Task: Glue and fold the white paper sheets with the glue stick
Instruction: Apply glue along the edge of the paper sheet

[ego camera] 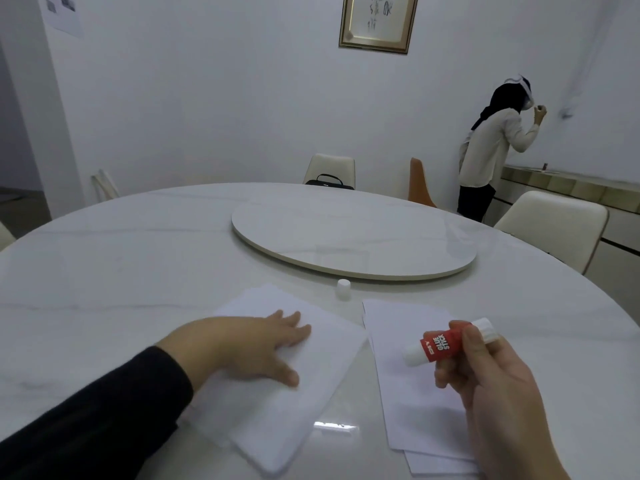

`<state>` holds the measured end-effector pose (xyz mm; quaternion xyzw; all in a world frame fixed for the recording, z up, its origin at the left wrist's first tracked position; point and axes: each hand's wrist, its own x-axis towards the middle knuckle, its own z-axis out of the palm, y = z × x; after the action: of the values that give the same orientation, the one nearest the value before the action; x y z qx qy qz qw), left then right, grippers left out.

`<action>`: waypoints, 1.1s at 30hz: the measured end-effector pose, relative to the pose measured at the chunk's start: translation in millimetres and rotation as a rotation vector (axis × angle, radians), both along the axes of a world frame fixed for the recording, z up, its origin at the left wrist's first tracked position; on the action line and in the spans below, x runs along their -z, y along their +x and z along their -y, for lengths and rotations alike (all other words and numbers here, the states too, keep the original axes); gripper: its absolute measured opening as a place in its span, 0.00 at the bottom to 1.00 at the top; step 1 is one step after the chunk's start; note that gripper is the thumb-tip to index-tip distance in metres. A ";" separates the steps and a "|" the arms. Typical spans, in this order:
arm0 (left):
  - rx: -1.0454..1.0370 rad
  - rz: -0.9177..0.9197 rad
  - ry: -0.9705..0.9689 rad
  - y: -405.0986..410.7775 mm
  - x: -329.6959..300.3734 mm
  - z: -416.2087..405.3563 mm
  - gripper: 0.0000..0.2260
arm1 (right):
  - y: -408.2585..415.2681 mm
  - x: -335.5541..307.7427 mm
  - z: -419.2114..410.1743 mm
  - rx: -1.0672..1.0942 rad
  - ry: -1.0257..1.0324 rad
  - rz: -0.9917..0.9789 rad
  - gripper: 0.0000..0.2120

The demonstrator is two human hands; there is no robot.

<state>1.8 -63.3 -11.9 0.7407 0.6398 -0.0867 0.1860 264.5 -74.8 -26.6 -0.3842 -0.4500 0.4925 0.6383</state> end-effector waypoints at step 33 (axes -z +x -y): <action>0.006 0.059 0.182 1.4 24.8 -4.8 0.34 | -103.3 -5.1 -87.1 -0.224 0.111 0.753 0.02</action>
<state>3.2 -58.5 -36.7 0.7585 0.6371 -0.0069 0.1367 161.3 12.4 -21.4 -0.4512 -0.7177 0.3585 0.3909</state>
